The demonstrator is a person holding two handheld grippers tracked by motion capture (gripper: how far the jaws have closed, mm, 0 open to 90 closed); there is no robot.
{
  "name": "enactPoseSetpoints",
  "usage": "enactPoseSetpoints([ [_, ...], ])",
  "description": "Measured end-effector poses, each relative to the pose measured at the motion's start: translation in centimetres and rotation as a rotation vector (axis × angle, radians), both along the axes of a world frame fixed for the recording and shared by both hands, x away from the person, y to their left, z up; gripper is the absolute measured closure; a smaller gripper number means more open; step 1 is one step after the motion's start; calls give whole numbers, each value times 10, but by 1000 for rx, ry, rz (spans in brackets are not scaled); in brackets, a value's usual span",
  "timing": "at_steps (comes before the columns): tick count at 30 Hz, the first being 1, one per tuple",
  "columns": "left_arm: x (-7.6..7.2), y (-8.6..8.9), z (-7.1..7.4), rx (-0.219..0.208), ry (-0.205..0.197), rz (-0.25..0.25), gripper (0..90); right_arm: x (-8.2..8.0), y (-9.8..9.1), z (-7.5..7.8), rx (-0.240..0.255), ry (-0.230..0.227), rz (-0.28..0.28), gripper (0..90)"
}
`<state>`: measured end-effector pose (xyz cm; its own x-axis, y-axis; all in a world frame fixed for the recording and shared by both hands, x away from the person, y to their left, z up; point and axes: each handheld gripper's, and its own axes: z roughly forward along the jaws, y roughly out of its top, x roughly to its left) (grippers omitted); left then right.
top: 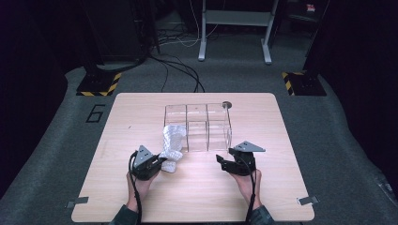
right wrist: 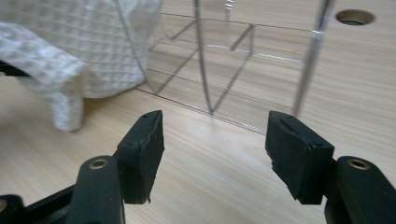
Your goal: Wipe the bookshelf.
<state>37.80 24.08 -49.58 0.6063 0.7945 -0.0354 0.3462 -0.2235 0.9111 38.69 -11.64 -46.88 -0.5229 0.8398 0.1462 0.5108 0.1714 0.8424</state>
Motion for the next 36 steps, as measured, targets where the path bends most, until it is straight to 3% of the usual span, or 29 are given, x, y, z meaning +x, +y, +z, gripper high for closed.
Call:
enactPoseSetpoints([
  [8, -3, 7, 1, -3, -1, 6, 839, 11, -16, -10, -25, -30, -108, 347],
  [16, -10, 14, 5, -27, -3, 6, 839, 27, -12, -12, -38, -44, -175, 373],
  [22, -16, 22, 10, -28, -11, 22, 839, 36, -5, -12, -58, -72, -168, 477],
  [31, -21, 49, 20, -21, -27, 94, 840, 50, 0, -15, -98, -57, -91, 596],
  [36, -16, 66, 24, -24, -30, 176, 840, 56, 0, -15, -126, -38, -53, 654],
])
